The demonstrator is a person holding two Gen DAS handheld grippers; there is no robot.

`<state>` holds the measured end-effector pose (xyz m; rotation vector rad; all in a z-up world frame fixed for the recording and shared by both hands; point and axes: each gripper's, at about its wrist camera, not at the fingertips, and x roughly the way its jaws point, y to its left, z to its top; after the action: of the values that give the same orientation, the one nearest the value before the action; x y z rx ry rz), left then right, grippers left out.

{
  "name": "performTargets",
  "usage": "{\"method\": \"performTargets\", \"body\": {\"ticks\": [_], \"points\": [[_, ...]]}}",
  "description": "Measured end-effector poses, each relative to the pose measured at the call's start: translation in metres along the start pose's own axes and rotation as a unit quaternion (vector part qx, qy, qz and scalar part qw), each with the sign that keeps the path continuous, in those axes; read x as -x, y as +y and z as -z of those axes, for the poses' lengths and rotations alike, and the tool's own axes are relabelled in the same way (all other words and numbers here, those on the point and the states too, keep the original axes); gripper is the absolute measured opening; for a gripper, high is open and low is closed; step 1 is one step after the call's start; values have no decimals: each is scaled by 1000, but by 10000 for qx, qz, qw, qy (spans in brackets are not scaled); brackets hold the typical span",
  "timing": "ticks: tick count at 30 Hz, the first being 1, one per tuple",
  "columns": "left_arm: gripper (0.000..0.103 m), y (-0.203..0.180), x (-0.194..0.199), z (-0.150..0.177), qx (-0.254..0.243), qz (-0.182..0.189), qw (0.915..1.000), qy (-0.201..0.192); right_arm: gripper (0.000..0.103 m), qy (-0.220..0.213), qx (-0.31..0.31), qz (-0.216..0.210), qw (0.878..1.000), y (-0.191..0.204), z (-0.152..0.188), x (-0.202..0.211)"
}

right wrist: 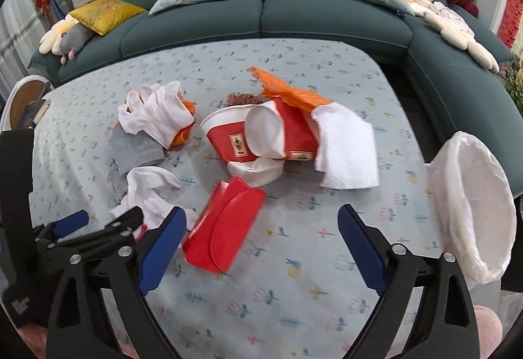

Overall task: Collect trash
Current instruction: 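Grasp the red packet with the right tool while the left tool grasps the white sock, then carry the red packet and white sock over the white bin with both tools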

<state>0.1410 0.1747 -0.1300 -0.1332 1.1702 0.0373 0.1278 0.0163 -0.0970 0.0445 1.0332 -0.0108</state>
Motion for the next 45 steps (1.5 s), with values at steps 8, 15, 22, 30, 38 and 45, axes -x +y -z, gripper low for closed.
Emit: {"method": "performTargets", "body": {"ticks": [8,15,22,30,38,45], "points": [[57,3,-24,-3,57,270,9993,238,65,467,34,-25,9989,14,6,-38],[23,-6,-19,4,-94,457,9987,182,20,832,55,-238,9962,13,22,-54],[13,-22,-3,14,-245,565,9981,63,1,814,11,-375,9960,0,29,-39],[13,-54,36,25,-553,696,9957,-269,1,378,-55,-390,9985,-16,28,1],[13,-98,75,27,-890,875,9904,-599,1,-125,-237,-249,9993,-53,28,45],[13,-144,101,35,-1279,1061,9826,-823,1,-488,-650,-90,9967,-107,32,81]]}}
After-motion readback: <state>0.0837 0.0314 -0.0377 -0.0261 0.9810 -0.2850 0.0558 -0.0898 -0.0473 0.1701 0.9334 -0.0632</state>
